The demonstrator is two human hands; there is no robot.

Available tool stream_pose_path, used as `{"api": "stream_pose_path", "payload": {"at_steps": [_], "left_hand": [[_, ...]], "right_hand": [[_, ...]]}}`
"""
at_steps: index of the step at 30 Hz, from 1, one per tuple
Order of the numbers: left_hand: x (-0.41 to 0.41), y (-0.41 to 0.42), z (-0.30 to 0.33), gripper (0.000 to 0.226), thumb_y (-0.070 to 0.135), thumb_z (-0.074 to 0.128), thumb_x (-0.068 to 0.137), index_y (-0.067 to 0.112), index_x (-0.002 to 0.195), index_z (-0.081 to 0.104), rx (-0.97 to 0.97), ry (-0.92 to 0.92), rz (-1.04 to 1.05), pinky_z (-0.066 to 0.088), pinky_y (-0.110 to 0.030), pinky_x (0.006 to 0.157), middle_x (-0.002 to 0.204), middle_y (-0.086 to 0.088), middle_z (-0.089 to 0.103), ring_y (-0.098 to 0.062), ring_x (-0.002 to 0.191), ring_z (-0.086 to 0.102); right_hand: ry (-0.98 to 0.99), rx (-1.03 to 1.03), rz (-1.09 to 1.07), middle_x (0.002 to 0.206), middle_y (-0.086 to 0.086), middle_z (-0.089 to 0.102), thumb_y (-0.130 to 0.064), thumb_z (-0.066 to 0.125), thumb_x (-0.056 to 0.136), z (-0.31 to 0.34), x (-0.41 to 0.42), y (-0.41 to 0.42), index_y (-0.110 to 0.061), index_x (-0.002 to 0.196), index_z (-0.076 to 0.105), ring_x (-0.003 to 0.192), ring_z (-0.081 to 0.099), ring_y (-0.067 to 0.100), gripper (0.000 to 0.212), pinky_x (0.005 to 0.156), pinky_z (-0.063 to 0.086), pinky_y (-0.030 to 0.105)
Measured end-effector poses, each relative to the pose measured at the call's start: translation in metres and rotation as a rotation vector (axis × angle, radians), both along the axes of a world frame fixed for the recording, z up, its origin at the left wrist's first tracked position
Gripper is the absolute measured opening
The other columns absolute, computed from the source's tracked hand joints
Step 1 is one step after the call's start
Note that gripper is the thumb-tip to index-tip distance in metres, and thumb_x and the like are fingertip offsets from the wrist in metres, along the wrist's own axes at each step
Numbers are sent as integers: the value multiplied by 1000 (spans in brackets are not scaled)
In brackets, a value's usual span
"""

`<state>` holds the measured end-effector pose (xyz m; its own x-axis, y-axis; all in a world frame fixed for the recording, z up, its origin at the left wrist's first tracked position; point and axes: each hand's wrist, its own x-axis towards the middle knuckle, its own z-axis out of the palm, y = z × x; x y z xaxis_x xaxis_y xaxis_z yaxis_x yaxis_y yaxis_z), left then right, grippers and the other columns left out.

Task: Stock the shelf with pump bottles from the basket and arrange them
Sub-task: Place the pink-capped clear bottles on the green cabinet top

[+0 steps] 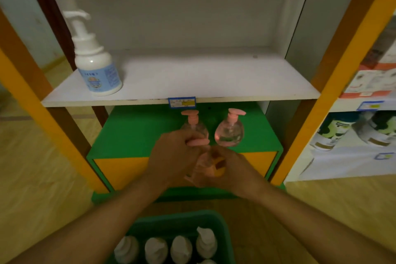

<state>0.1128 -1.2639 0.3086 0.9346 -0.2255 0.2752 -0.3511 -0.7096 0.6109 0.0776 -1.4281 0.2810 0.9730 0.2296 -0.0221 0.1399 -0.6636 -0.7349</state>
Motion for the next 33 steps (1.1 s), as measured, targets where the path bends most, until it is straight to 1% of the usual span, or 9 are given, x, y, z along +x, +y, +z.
{"api": "stream_pose_path", "payload": {"at_steps": [2,6,12,15,17,20,23,29,33], "left_hand": [[-4,-9,3,23,42,70,77,30,96,72,-44,-12,-19,48,-15,71,90,12,73,-2,77,64],[-15,-27,2,16,37,71,77,29,91,69,-112,24,-129,44,-2,63,72,24,61,15,70,58],[-10,-30,4,17,34,62,84,45,96,56,-185,99,-282,49,-21,83,102,13,62,-4,96,60],[-1,-20,0,20,26,57,90,45,97,57,-147,193,-300,45,-8,76,102,18,62,8,93,59],[4,-12,-10,20,22,57,91,40,97,61,-96,279,-291,43,-3,69,96,23,63,16,85,58],[9,-2,-27,28,16,58,91,44,89,63,-73,362,-271,45,-10,72,88,24,68,3,85,63],[12,7,-38,22,12,58,90,31,96,66,-96,426,-241,51,-22,81,94,10,70,-12,91,65],[19,19,-50,21,7,55,91,22,99,67,-130,474,-204,49,-25,81,99,-1,72,-17,90,66],[19,22,-57,22,6,55,91,19,103,67,-98,483,-227,51,-30,86,104,3,71,-18,93,66]], "right_hand": [[-61,18,-82,98,-22,58,-55,76,65,-4,-1,-2,-41,106,50,80,56,-7,51,66,45,12],[-124,-32,-165,98,-19,66,-64,71,64,-9,-4,-16,-38,110,56,80,59,-4,55,70,51,20],[-209,-115,-190,87,-8,71,-57,71,69,7,2,-64,-29,103,66,72,65,7,44,64,54,28],[-224,-125,-266,86,-8,69,-60,67,65,21,16,-98,-22,104,67,73,65,9,55,61,56,28],[-231,-133,-327,87,-8,68,-50,72,66,25,30,-122,-19,107,67,73,63,8,52,60,52,23],[-235,-172,-413,94,2,71,-37,78,70,23,57,-150,-14,113,66,80,64,16,50,67,52,27],[-199,-211,-455,97,8,73,-35,77,72,14,81,-166,-12,112,67,82,65,20,48,68,51,28],[-109,-178,-416,102,11,70,-30,76,74,0,104,-172,-11,116,64,92,65,26,48,78,56,37],[-84,-138,-415,110,12,69,-24,76,74,-9,107,-172,-12,122,61,101,63,29,51,87,54,42]]}}
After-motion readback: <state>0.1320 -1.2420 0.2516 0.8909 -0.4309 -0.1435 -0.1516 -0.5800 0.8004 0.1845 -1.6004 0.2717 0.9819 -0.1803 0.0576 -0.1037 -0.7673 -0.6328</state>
